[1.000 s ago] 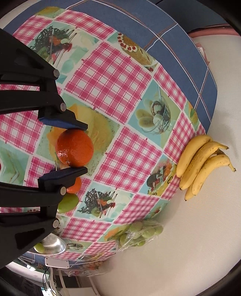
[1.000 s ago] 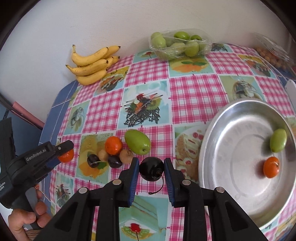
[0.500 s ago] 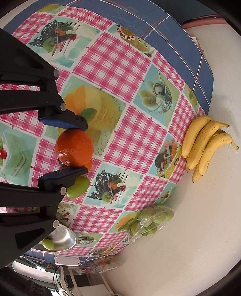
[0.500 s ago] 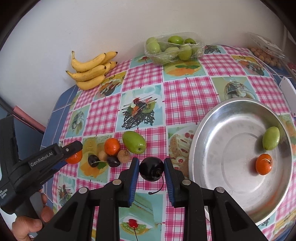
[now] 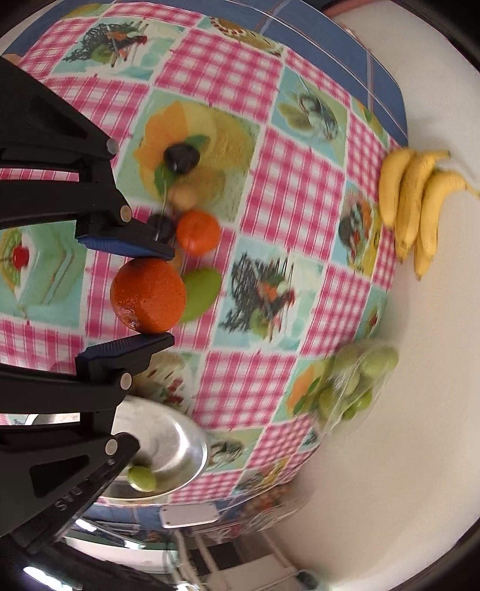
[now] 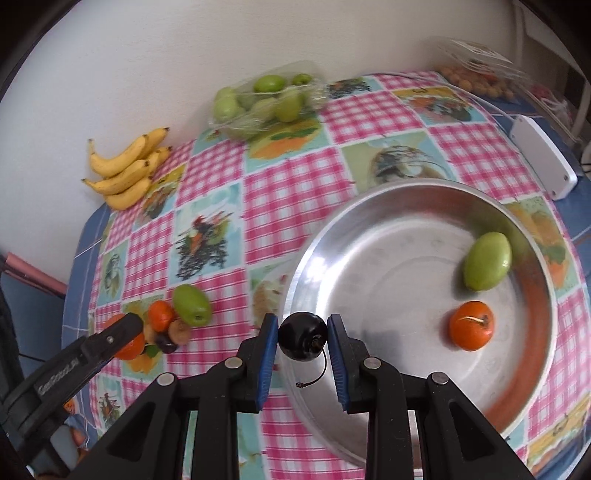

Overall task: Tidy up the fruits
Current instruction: 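Carry the tangerine and the black plum over the steel bowl with both tools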

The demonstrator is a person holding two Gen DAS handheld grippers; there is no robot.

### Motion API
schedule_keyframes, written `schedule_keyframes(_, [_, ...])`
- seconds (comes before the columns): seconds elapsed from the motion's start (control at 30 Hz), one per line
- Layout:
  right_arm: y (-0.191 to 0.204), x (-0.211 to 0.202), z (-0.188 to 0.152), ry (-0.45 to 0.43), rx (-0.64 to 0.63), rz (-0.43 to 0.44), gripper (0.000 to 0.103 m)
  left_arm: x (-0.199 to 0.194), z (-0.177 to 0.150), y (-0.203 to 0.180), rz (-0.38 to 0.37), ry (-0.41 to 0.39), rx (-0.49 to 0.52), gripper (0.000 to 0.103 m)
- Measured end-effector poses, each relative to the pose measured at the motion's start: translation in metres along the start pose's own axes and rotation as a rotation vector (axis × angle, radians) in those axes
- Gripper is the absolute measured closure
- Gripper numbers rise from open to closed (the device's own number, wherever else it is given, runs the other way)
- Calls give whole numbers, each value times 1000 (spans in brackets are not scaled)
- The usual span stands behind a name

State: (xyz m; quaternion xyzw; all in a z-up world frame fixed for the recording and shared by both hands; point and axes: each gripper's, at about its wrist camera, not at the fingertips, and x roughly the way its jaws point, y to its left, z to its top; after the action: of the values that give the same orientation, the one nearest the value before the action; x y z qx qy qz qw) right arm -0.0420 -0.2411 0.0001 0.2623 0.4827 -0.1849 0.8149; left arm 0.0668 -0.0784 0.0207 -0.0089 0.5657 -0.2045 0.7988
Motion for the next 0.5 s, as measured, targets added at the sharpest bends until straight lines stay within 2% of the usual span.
schedule_keyframes(0.27, [-55, -5, 9, -11, 116, -56, 73, 14, -22, -64, -81, 59, 151, 62])
schedule_keyframes(0.5, [-73, -14, 13, -32, 149, -61, 73, 22, -31, -94, -86, 61, 221, 62])
